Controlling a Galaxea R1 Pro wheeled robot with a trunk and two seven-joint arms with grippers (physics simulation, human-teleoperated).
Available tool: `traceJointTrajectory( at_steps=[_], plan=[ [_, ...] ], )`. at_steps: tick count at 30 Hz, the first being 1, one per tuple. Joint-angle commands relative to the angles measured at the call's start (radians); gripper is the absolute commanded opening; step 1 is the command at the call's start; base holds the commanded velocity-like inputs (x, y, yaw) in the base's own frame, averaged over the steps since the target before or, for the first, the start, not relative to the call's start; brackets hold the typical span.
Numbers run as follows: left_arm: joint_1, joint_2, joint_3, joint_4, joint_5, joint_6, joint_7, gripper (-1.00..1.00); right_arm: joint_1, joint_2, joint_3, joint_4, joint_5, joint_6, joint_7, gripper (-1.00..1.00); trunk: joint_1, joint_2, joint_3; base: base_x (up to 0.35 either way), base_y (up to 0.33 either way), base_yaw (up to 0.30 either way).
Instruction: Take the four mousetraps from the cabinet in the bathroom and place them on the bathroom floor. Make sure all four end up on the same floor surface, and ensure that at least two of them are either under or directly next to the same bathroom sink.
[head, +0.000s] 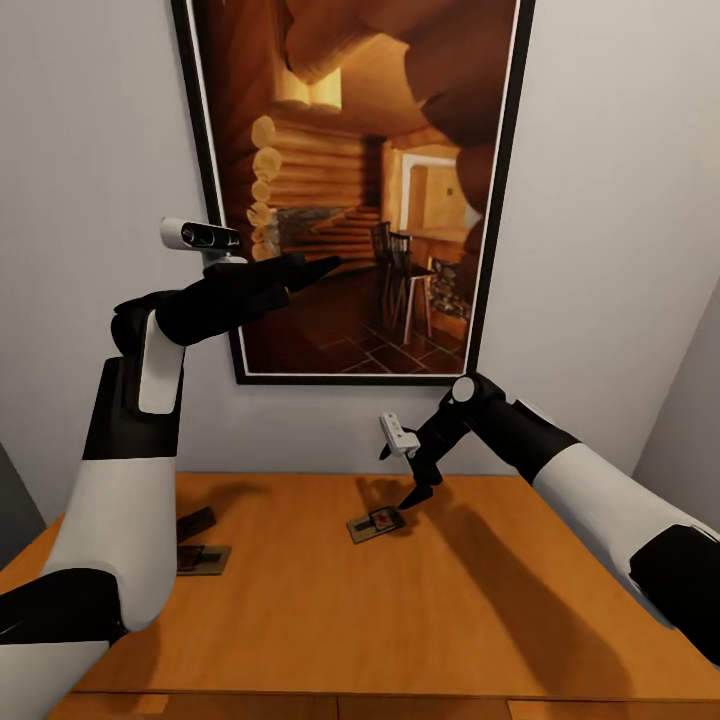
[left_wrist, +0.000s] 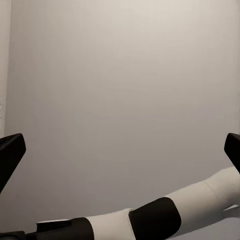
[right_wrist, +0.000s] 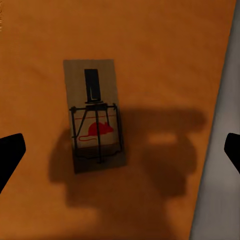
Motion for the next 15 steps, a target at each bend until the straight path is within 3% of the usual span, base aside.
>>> traceJointTrajectory(
  at_steps=[1,15],
  plan=[
    [-0.001,-0.001,0.001,0.0,0.0,0.009,-0.003,1.0,-0.001,-0.001,0.002,-0.001,0.001,0.009,0.002,1.0,0.0,-0.001,-0.001,0.005,-0.004,0.0],
    [-0.001,-0.002,0.0,0.0,0.0,0.009,-0.003,1.0,0.002,0.001,0.003,0.002,0.0,0.006,0.001,1.0,0.0,-0.001,-0.001,0.001,-0.001,0.0]
  ],
)
